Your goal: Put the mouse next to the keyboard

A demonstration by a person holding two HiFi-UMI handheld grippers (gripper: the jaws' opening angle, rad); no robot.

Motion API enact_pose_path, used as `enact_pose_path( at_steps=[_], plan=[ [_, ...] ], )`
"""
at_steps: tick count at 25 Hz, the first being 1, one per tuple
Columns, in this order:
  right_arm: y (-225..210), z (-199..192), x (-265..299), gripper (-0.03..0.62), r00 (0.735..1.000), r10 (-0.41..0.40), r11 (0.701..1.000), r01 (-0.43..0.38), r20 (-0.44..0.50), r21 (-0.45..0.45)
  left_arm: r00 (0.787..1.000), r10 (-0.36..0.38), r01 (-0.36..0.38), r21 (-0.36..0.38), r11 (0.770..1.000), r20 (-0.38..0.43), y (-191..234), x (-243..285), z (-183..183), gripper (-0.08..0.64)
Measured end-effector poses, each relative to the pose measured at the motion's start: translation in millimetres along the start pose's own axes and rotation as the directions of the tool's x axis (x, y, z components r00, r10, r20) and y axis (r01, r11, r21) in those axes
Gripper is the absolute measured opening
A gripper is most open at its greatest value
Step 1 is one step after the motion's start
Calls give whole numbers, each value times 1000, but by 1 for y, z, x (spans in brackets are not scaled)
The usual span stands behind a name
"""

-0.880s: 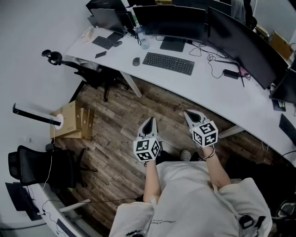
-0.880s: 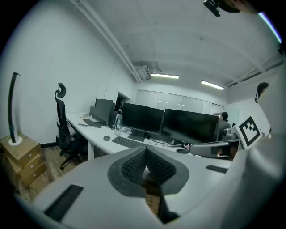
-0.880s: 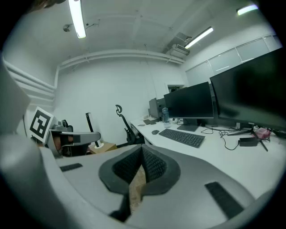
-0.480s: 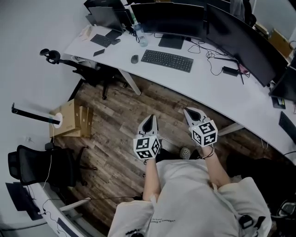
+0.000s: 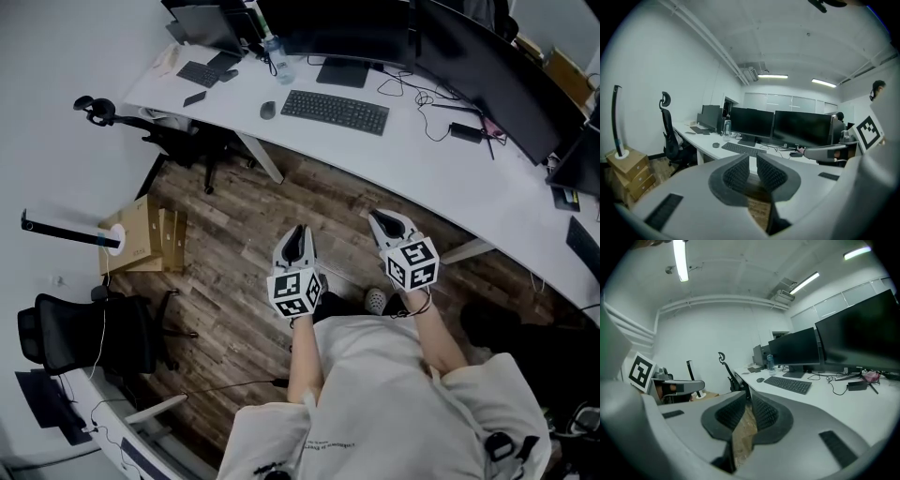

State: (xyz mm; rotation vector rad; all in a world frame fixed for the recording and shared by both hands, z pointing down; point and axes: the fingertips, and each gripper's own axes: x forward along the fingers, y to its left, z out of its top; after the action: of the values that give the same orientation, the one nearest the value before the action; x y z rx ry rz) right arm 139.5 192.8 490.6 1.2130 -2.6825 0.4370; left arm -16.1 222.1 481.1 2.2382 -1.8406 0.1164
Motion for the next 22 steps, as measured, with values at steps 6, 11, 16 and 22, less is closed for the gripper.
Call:
enact_pose_path(
  at_steps=[6, 11, 16, 22],
  plan=[
    [-2, 1, -1, 121, 1000, -6, 1000, 6, 5, -3, 999, 24, -21, -51, 998, 49, 10, -5, 6, 109],
    [-11, -4, 2, 215, 1000, -22, 1000, 22, -16, -1, 999, 26, -26, -24, 999, 25, 10, -1, 4, 199],
    [-14, -8, 10, 264, 999, -8, 1000, 8, -32, 8, 999, 47, -47, 13, 999, 11, 14, -3, 8, 217],
    [-25, -16, 29, 282, 995, -38, 999, 37, -91, -8, 994, 108, -108, 17, 994, 3, 45, -5, 10, 219]
  ],
)
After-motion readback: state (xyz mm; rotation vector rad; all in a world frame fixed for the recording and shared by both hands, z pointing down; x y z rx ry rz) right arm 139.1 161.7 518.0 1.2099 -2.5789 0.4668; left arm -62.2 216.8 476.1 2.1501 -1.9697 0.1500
